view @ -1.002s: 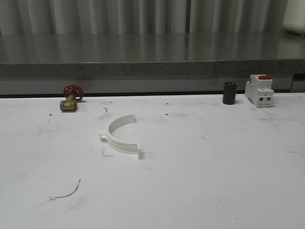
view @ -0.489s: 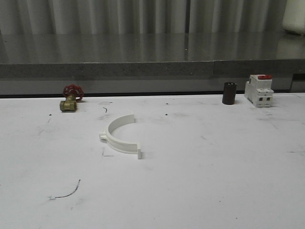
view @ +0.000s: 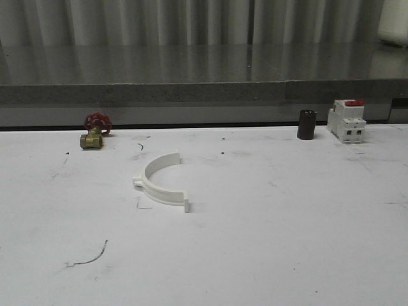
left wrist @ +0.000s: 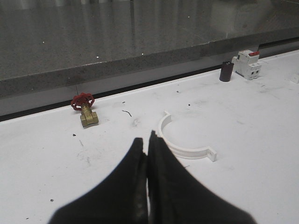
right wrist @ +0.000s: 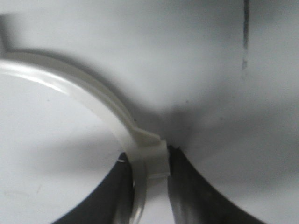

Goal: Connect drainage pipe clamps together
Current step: 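Grasp the other white clamp half with the right gripper and lift, then carry the clamp half toward the placed half and lower it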

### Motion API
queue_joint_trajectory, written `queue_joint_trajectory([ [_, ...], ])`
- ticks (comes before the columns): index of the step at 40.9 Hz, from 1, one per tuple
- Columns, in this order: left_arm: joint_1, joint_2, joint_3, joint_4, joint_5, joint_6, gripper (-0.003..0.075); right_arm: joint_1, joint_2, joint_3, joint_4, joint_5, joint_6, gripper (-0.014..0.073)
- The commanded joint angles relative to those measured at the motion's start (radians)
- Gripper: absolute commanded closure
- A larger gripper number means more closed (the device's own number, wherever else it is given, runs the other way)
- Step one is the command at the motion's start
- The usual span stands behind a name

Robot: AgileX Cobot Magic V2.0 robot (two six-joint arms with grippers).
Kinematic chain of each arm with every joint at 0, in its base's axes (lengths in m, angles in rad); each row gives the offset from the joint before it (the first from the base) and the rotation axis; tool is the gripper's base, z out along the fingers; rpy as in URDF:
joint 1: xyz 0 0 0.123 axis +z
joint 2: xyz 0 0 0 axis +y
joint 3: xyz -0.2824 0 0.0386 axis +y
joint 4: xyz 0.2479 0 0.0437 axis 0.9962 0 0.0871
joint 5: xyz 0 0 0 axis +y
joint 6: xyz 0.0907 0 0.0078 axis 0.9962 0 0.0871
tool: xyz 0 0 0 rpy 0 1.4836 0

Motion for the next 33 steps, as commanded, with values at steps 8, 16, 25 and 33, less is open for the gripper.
queue_joint_trajectory([
  [8, -0.009, 0.003, -0.028, 0.003, -0.084, 0.001, 0.0741, -0.001, -0.105, -0.022, -0.012, 0.03, 0.008, 0.0501],
  [16, -0.009, 0.003, -0.028, 0.003, -0.084, 0.001, 0.0741, 0.066, -0.191, -0.022, -0.024, 0.075, 0.1, 0.0494],
  [25, -0.009, 0.003, -0.028, 0.003, -0.084, 0.001, 0.0741, 0.274, -0.238, -0.022, -0.158, 0.154, 0.334, 0.0494],
  [33, -0.009, 0.003, -0.028, 0.003, -0.084, 0.001, 0.0741, 0.469, -0.228, -0.022, -0.164, 0.147, 0.505, 0.0494],
])
